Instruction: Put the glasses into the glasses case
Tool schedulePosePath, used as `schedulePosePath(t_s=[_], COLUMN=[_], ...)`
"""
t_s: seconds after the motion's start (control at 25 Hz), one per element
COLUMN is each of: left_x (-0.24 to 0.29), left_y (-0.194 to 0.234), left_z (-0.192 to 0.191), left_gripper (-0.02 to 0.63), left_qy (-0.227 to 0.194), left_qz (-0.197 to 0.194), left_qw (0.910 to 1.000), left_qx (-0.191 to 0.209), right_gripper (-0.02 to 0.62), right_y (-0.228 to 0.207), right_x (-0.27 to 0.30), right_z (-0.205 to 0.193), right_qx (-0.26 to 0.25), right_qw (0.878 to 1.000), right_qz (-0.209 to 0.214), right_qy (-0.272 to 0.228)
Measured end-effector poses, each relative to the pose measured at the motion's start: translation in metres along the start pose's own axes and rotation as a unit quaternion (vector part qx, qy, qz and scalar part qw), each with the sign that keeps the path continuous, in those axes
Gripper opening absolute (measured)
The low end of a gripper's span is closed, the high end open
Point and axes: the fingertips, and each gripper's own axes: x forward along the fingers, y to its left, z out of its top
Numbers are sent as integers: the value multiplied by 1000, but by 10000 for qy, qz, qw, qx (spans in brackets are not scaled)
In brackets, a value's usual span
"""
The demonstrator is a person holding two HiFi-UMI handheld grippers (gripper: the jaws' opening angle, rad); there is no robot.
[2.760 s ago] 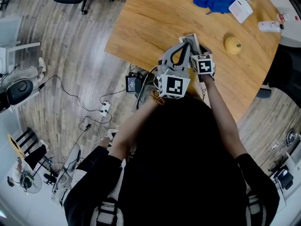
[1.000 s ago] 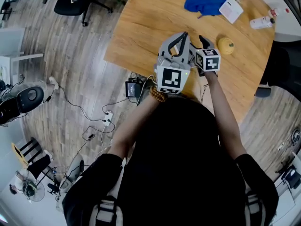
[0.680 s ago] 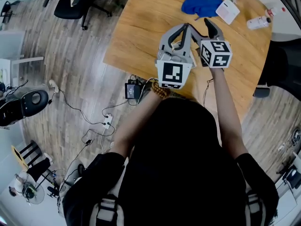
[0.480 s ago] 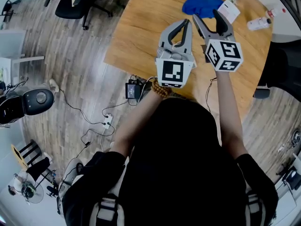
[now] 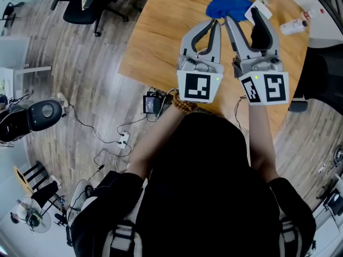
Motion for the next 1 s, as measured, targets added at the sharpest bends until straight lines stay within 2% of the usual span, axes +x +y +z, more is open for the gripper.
schedulePosePath(t_s=[0.16,0.28,0.44,1.0], left_x=[-6,-9,-11,-17], left_y=[-5,-8,-14,-22], left_z=[-3,-7,-10,-29], left_gripper=[20,20,20,20], left_qy=[11,53,101,259], left_qz=[-67,-70,-109,-139], left_qw=[9997,9996,9994,9990], left_qx=[225,251,315,342], right_gripper=[221,217,168,23], right_y=[-5,-8,-6,-12], right_x=[-18,-27,-39,-57], right_z=[-6,-15,-22,-72], right_qx=[-80,-27,-165,80], right_qw=[9993,9985,9979,9941], right_qz=[-353,-527,-626,-989], right_qy=[-107,-118,-79,446])
